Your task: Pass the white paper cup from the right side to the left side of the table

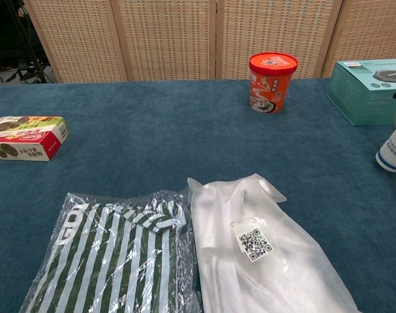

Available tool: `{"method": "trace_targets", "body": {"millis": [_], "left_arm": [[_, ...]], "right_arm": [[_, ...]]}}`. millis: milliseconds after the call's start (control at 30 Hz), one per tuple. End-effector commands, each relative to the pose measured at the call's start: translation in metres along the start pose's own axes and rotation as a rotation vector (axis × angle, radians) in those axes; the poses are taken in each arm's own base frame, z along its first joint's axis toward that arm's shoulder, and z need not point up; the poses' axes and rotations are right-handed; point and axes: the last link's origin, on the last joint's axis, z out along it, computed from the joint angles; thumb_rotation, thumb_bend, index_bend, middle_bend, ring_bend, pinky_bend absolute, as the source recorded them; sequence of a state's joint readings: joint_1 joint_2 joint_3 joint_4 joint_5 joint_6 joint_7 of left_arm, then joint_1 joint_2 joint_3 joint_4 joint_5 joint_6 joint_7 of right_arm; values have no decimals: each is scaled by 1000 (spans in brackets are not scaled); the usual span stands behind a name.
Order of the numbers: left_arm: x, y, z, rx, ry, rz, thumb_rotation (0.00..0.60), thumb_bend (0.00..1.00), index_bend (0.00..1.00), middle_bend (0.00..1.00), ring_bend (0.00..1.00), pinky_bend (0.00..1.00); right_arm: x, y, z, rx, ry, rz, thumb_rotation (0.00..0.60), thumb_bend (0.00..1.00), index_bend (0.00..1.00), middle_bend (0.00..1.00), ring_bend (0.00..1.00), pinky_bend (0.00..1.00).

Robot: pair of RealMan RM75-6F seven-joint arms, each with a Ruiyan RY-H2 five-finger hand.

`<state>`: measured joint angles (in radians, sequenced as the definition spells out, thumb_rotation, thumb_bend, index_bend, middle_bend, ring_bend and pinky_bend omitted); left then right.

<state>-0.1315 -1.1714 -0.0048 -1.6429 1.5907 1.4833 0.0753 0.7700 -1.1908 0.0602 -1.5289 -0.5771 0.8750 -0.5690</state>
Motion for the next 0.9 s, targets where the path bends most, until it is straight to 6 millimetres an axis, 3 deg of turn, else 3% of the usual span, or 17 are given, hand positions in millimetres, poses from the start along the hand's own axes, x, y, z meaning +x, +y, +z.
{"method": "trace_targets", "body": {"millis": [33, 733, 900], "left_arm": [[1, 0, 0, 1, 1, -2, 600, 207, 0, 0, 0, 0], [2, -1, -1, 4, 1, -6, 600, 206, 0, 0, 0, 0], [1, 0, -1, 1, -5, -7, 600, 206, 0, 0, 0, 0]], "right_arm": [[0, -3, -1, 5, 0, -10, 600, 247, 379, 0, 0, 0], [18, -36, -11, 50, 49, -60, 600, 246, 406, 0, 0, 0], [30, -54, -15, 73, 85, -88, 600, 246, 406, 0, 0, 0]]}}
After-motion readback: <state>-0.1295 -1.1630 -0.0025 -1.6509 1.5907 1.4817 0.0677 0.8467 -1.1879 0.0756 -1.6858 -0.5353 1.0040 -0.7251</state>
